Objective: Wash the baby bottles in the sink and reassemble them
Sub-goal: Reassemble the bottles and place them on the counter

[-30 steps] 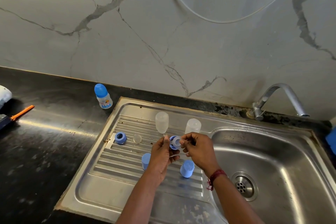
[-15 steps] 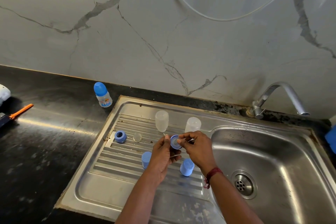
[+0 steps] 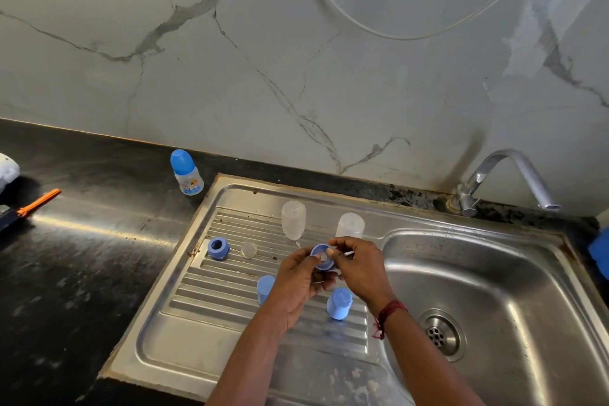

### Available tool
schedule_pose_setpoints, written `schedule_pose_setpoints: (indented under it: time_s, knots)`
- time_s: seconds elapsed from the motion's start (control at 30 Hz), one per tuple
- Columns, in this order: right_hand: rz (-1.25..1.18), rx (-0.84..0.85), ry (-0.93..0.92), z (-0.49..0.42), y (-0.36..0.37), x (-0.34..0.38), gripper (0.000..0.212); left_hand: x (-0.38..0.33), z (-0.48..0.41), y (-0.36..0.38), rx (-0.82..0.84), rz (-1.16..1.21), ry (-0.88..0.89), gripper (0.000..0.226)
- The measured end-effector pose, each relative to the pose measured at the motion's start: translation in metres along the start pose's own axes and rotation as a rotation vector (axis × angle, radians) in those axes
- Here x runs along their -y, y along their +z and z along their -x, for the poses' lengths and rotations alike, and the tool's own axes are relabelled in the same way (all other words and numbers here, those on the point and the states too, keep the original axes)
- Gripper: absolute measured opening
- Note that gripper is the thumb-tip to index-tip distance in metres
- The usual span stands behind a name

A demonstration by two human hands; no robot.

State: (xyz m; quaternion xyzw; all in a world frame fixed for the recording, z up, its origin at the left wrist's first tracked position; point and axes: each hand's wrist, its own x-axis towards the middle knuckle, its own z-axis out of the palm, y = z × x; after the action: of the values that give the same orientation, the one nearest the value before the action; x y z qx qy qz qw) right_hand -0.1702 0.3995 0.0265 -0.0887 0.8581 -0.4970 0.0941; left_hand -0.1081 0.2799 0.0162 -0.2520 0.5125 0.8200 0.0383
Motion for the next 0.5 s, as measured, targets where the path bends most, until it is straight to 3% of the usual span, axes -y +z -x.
schedule_pose_setpoints:
  time_s: [0.27, 0.5]
  knots:
    - [0.147, 0.074, -0.047, 0.000, -0.001, 0.006, 0.016, 0.007, -0.004, 0.004, -0.082, -0.340, 0.103, 0.022]
    - [0.179, 0.162, -0.054, -0.002, 0.001, 0.006, 0.022, 0.011, -0.006, 0.003, -0.140, -0.453, 0.181, 0.018]
